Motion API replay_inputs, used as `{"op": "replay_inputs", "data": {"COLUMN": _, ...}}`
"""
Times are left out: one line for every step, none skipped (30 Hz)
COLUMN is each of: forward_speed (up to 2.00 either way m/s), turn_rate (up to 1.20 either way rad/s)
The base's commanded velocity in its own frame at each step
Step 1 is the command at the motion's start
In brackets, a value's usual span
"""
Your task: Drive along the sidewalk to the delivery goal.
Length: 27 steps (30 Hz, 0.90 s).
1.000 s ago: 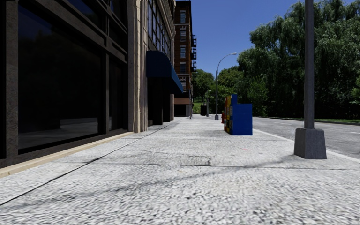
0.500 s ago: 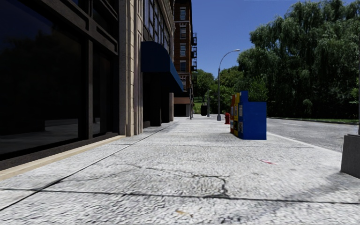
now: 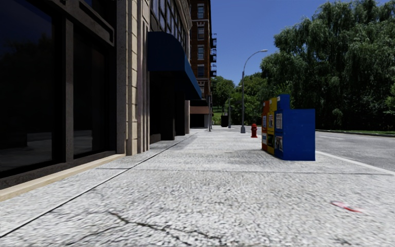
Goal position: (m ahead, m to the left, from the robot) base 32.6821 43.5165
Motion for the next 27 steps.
{"op": "replay_inputs", "data": {"forward_speed": 2.00, "turn_rate": 0.00}}
{"op": "replay_inputs", "data": {"forward_speed": 2.00, "turn_rate": 0.00}}
{"op": "replay_inputs", "data": {"forward_speed": 2.00, "turn_rate": 0.00}}
{"op": "replay_inputs", "data": {"forward_speed": 2.00, "turn_rate": 0.00}}
{"op": "replay_inputs", "data": {"forward_speed": 2.00, "turn_rate": 0.00}}
{"op": "replay_inputs", "data": {"forward_speed": 2.00, "turn_rate": 0.00}}
{"op": "replay_inputs", "data": {"forward_speed": 2.00, "turn_rate": 0.00}}
{"op": "replay_inputs", "data": {"forward_speed": 2.00, "turn_rate": 0.00}}
{"op": "replay_inputs", "data": {"forward_speed": 2.00, "turn_rate": 0.00}}
{"op": "replay_inputs", "data": {"forward_speed": 2.00, "turn_rate": 0.00}}
{"op": "replay_inputs", "data": {"forward_speed": 2.00, "turn_rate": 0.00}}
{"op": "replay_inputs", "data": {"forward_speed": 2.00, "turn_rate": 0.00}}
{"op": "replay_inputs", "data": {"forward_speed": 2.00, "turn_rate": 0.00}}
{"op": "replay_inputs", "data": {"forward_speed": 2.00, "turn_rate": 0.00}}
{"op": "replay_inputs", "data": {"forward_speed": 2.00, "turn_rate": 0.00}}
{"op": "replay_inputs", "data": {"forward_speed": 2.00, "turn_rate": 0.00}}
{"op": "replay_inputs", "data": {"forward_speed": 2.00, "turn_rate": 0.00}}
{"op": "replay_inputs", "data": {"forward_speed": 2.00, "turn_rate": 0.00}}
{"op": "replay_inputs", "data": {"forward_speed": 2.00, "turn_rate": 0.00}}
{"op": "replay_inputs", "data": {"forward_speed": 2.00, "turn_rate": 0.00}}
{"op": "replay_inputs", "data": {"forward_speed": 2.00, "turn_rate": 0.00}}
{"op": "replay_inputs", "data": {"forward_speed": 2.00, "turn_rate": 0.00}}
{"op": "replay_inputs", "data": {"forward_speed": 2.00, "turn_rate": 0.00}}
{"op": "replay_inputs", "data": {"forward_speed": 2.00, "turn_rate": 0.00}}
{"op": "replay_inputs", "data": {"forward_speed": 2.00, "turn_rate": 0.00}}
{"op": "replay_inputs", "data": {"forward_speed": 2.00, "turn_rate": 0.00}}
{"op": "replay_inputs", "data": {"forward_speed": 2.00, "turn_rate": 0.00}}
